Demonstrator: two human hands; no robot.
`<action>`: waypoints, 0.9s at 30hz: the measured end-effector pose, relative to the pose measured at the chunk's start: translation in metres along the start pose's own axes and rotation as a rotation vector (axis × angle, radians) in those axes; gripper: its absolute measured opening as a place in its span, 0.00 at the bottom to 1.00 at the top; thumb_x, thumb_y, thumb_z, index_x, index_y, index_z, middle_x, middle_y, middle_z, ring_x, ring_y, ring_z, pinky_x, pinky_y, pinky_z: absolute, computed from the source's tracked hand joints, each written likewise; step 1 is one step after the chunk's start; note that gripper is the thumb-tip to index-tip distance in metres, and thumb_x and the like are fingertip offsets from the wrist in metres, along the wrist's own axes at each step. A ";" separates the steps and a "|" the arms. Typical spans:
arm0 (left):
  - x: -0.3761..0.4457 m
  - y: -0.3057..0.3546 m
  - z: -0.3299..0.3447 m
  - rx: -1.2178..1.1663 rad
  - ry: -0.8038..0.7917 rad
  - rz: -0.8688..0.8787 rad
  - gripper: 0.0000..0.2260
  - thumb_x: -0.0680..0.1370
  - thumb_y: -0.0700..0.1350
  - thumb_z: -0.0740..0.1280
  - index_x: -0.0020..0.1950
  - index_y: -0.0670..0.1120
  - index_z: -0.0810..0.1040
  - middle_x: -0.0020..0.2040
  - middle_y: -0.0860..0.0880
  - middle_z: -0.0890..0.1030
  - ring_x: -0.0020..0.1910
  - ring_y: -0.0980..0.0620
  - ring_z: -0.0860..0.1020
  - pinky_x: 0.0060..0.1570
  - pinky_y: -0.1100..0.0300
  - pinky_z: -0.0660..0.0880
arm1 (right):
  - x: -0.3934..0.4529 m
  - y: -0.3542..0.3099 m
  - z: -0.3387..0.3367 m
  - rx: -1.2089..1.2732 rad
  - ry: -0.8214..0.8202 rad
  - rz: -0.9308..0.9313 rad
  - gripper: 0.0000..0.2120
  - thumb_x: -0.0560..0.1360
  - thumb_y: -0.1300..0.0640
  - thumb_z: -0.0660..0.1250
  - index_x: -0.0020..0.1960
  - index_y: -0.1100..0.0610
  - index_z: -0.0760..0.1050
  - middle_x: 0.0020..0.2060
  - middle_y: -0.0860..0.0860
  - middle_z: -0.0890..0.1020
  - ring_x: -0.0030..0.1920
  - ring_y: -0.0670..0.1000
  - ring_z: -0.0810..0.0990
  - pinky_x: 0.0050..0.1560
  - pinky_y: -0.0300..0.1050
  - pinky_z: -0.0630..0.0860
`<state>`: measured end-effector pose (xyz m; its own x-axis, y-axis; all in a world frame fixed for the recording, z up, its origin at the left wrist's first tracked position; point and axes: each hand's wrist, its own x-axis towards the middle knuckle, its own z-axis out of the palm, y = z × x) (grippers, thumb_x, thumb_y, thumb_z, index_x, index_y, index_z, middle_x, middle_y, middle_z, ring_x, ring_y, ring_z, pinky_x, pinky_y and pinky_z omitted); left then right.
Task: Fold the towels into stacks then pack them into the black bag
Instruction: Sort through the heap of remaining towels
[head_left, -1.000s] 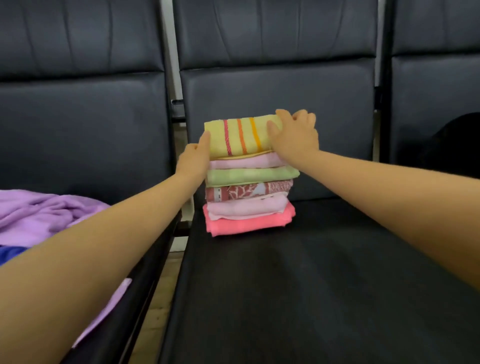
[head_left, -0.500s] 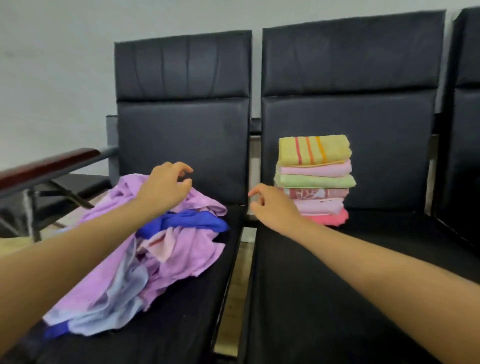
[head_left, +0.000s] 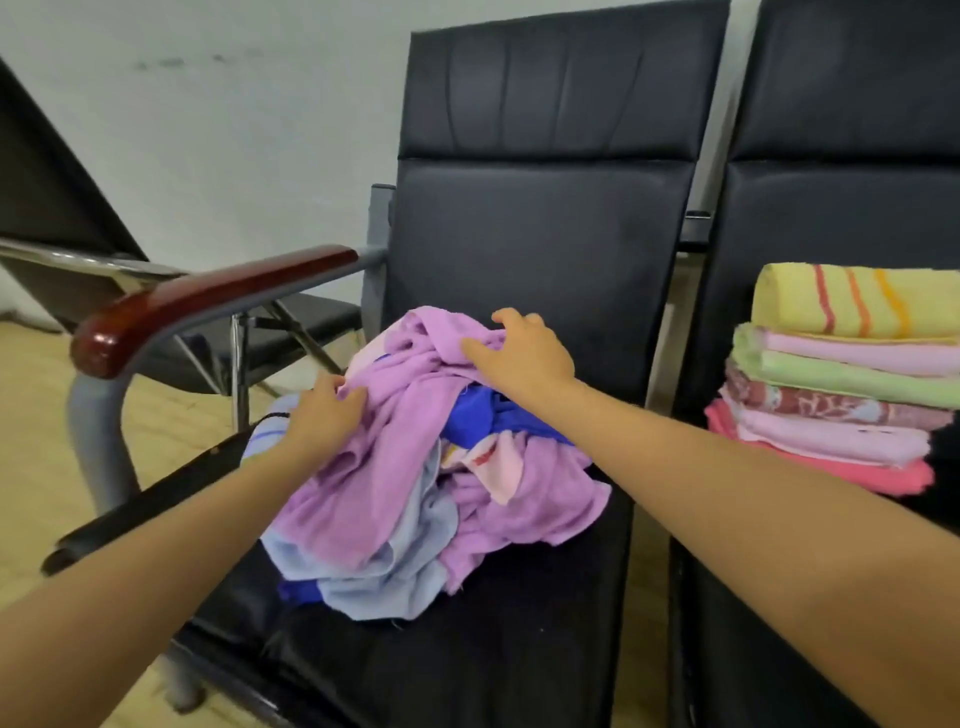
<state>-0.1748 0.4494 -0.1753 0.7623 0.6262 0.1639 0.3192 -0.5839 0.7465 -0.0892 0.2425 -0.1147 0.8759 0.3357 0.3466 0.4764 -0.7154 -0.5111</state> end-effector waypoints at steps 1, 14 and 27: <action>0.003 -0.006 0.004 -0.046 -0.007 -0.025 0.23 0.74 0.57 0.57 0.59 0.42 0.76 0.53 0.40 0.80 0.53 0.40 0.76 0.53 0.50 0.71 | 0.010 -0.009 0.005 0.002 -0.010 0.010 0.31 0.76 0.38 0.61 0.74 0.52 0.62 0.67 0.57 0.68 0.65 0.59 0.71 0.61 0.53 0.71; -0.008 0.022 0.001 -0.164 0.096 0.039 0.14 0.81 0.49 0.54 0.45 0.42 0.75 0.43 0.41 0.79 0.49 0.40 0.75 0.46 0.52 0.67 | 0.029 -0.008 -0.006 0.658 -0.218 0.269 0.19 0.81 0.52 0.58 0.60 0.66 0.75 0.37 0.51 0.76 0.44 0.55 0.76 0.49 0.49 0.77; -0.107 0.262 -0.017 -0.733 -0.158 0.214 0.20 0.81 0.58 0.53 0.63 0.47 0.73 0.56 0.49 0.76 0.55 0.49 0.74 0.63 0.49 0.70 | -0.055 -0.017 -0.264 1.490 0.134 0.050 0.13 0.82 0.58 0.55 0.44 0.60 0.74 0.35 0.54 0.79 0.38 0.51 0.78 0.43 0.45 0.78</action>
<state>-0.1823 0.2386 0.0137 0.8541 0.4252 0.2997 -0.2557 -0.1585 0.9537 -0.1652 0.0745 0.0824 0.9192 0.2145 0.3302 0.1576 0.5681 -0.8077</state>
